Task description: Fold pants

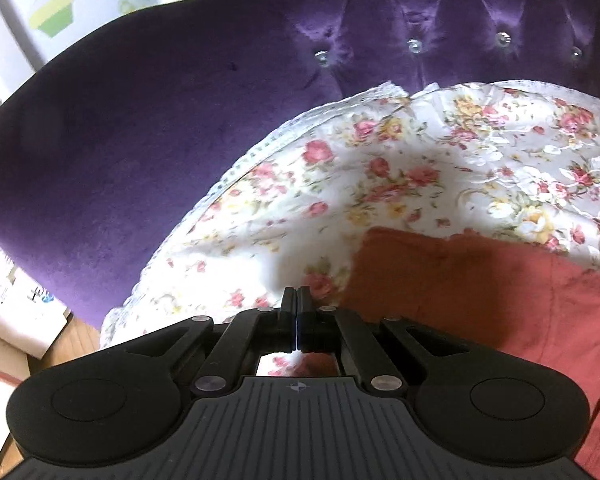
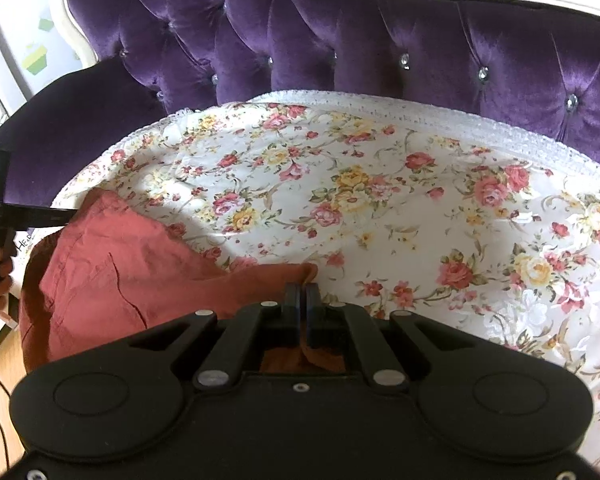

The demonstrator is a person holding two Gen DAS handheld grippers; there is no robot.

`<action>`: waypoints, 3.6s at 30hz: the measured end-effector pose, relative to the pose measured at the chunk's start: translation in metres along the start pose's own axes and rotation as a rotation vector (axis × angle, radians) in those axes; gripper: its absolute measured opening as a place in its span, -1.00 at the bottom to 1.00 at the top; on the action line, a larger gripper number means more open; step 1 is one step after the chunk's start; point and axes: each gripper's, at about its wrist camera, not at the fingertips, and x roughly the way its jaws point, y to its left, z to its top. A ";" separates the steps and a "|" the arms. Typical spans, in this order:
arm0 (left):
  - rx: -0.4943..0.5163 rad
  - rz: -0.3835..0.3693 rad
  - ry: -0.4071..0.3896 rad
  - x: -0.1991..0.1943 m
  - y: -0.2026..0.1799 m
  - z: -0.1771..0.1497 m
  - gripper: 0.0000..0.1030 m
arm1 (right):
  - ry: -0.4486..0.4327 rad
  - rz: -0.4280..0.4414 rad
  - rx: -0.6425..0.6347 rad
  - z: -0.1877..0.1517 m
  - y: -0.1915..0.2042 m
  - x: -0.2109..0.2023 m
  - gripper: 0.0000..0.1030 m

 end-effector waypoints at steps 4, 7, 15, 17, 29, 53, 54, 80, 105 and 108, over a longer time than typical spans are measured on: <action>-0.048 -0.031 0.015 -0.010 0.009 -0.003 -1.00 | 0.005 -0.027 0.014 0.002 0.000 0.003 -0.70; -0.045 -0.062 0.002 -0.030 0.004 -0.008 -1.00 | -0.042 -0.028 0.051 0.003 -0.005 -0.014 -0.66; 0.049 -0.264 -0.044 -0.107 -0.053 -0.035 -0.99 | -0.058 -0.018 0.184 -0.020 -0.027 -0.074 -0.65; 0.096 -0.339 -0.042 -0.124 -0.075 -0.049 -0.98 | -0.026 -0.008 0.206 -0.036 -0.031 -0.087 -0.65; 0.345 -0.468 0.029 -0.170 -0.145 -0.140 -0.97 | 0.170 0.028 0.114 -0.131 0.004 -0.109 -0.65; 0.276 -0.469 -0.011 -0.198 -0.184 -0.164 -0.97 | -0.205 -0.553 0.629 -0.226 -0.202 -0.299 -0.03; 0.263 -0.468 -0.005 -0.197 -0.183 -0.163 -0.97 | -0.201 -0.575 0.649 -0.229 -0.214 -0.302 -0.03; 0.248 -0.482 -0.007 -0.202 -0.190 -0.157 -0.97 | -0.120 -0.719 0.584 -0.231 -0.273 -0.285 -0.93; 0.275 -0.464 -0.022 -0.202 -0.197 -0.162 -0.96 | -0.110 -0.571 0.579 -0.253 -0.292 -0.293 -0.38; 0.273 -0.464 -0.018 -0.202 -0.197 -0.161 -0.96 | -0.093 -0.638 0.524 -0.243 -0.276 -0.288 -0.73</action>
